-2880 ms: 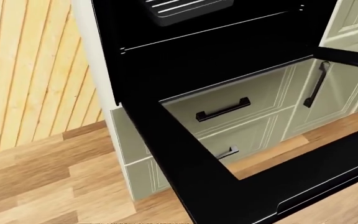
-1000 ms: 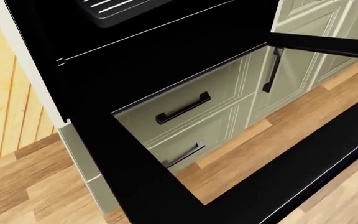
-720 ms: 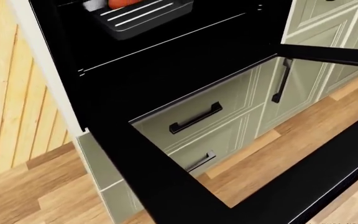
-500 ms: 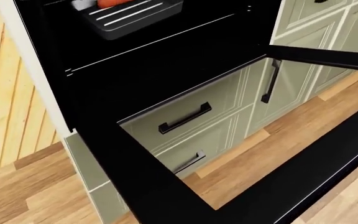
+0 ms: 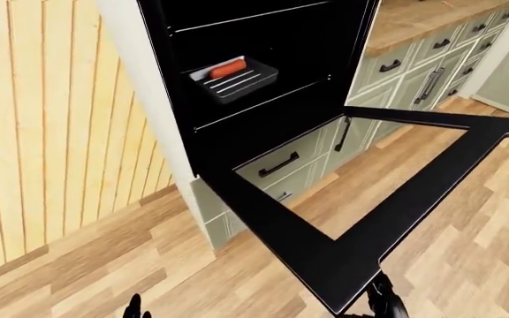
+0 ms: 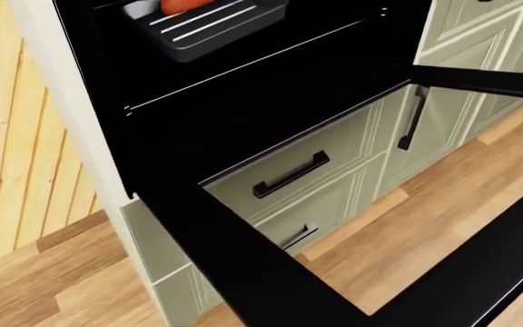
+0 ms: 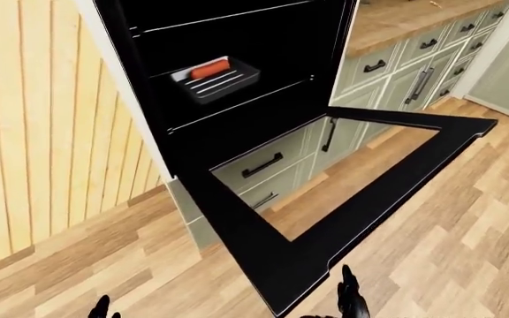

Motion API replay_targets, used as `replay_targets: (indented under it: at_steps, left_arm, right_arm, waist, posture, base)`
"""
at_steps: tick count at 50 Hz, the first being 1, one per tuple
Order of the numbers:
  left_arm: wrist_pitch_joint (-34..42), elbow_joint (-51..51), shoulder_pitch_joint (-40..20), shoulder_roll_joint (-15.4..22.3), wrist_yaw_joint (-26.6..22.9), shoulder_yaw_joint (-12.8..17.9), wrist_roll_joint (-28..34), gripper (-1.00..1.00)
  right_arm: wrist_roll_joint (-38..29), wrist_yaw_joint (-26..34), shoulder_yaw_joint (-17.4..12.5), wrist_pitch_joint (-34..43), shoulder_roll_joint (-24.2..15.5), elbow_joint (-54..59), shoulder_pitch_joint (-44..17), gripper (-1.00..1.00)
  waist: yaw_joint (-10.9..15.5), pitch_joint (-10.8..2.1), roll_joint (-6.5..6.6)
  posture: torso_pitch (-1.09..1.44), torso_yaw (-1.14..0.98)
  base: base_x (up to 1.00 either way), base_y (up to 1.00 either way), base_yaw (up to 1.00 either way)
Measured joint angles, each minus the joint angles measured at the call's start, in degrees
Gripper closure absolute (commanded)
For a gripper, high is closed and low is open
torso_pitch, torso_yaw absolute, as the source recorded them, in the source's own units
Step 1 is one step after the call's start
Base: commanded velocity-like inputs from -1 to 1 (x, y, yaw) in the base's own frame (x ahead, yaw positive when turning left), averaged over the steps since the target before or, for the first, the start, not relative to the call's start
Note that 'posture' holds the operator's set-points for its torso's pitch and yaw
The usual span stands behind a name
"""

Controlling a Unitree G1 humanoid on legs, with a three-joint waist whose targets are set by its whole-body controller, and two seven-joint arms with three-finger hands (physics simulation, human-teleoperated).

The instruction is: Close the oven door.

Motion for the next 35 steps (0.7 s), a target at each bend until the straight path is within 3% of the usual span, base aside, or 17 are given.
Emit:
replay_targets:
  at_steps: [4,6,9,11,13,16,21,23,26,32,35]
  left_arm:
    - [-0.22,-0.04,0.23,-0.21,0.04,-0.34,-0.07,-1.00]
    - [-0.18,0.14,0.29,-0.07,-0.01,-0.37,-0.13,-1.00]
    - [0.37,0.31,-0.01,-0.95,-0.20,-0.64,0.00,-1.00]
    - [0.49,0.51,0.28,-1.18,-0.43,-0.86,0.28,-1.00]
    - [0.53,0.60,0.24,-0.96,-0.53,-0.76,0.33,-1.00]
    - [0.27,0.13,0.10,-0.55,-0.38,-0.50,0.17,-1.00]
    - [0.05,0.15,-0.02,-0.22,-0.42,-0.30,-0.02,-1.00]
    - [0.53,0.26,-0.10,0.59,-0.27,0.21,-0.16,-1.00]
    - [0.58,0.14,-0.07,0.68,-0.18,0.55,-0.24,-1.00]
    - [0.30,0.03,-0.21,0.19,-0.40,0.48,0.19,-1.00]
    - [0.29,-0.09,-0.34,0.30,-0.56,0.54,0.41,-1.00]
  right_arm:
    - [0.34,-0.34,-0.13,-0.39,-0.28,-0.30,-0.01,-1.00]
    - [0.32,-0.32,-0.06,-0.47,-0.18,-0.25,0.03,-1.00]
    - [0.46,-0.51,-0.33,-0.14,-0.79,-0.25,0.11,-1.00]
    - [0.61,-0.66,-0.44,-0.09,-0.76,0.05,0.49,-1.00]
    - [0.63,-0.63,-0.39,-0.13,-0.71,0.07,0.49,-1.00]
    - [0.58,-0.48,-0.32,-0.19,-0.69,-0.19,0.26,-1.00]
    - [0.53,-0.30,-0.36,-0.12,-0.69,-0.14,0.16,-1.00]
    - [0.31,-0.18,0.05,0.07,0.34,-0.13,-0.05,-1.00]
    - [-0.16,0.27,0.39,0.20,0.57,0.13,0.14,-1.00]
    - [0.42,0.16,-0.24,0.07,-0.19,-0.08,0.06,-1.00]
    - [0.74,0.29,-0.37,-0.49,-0.21,-0.41,-0.26,-1.00]
  waist:
    - [-0.09,0.00,-2.97]
    - [-0.17,-0.20,-5.07]
    - [-1.07,0.33,-4.15]
    - [-1.22,-0.16,-4.15]
    - [-1.00,-0.23,-3.37]
    - [-0.74,0.08,-1.12]
    - [-0.54,-0.43,4.15]
    - [-0.05,-0.29,3.01]
    - [0.22,-0.19,2.42]
    - [-0.16,-0.01,-1.06]
    - [0.47,0.79,-2.84]
  posture:
    - [0.00,0.00]
    - [0.00,0.00]
    - [0.00,0.00]
    - [0.00,0.00]
    - [0.00,0.00]
    - [0.00,0.00]
    - [0.00,0.00]
    - [0.00,0.00]
    - [0.00,0.00]
    - [0.00,0.00]
    - [0.00,0.00]
  base:
    - [0.00,0.15,0.00]
    - [0.00,0.16,0.00]
    - [0.00,0.16,0.00]
    - [0.00,0.15,0.00]
    - [0.00,0.15,0.00]
    - [0.00,0.16,0.00]
    - [0.00,0.15,0.00]
    - [0.00,0.16,0.00]
    - [0.00,0.16,0.00]
    - [0.00,0.12,0.00]
    - [0.00,0.00,0.00]
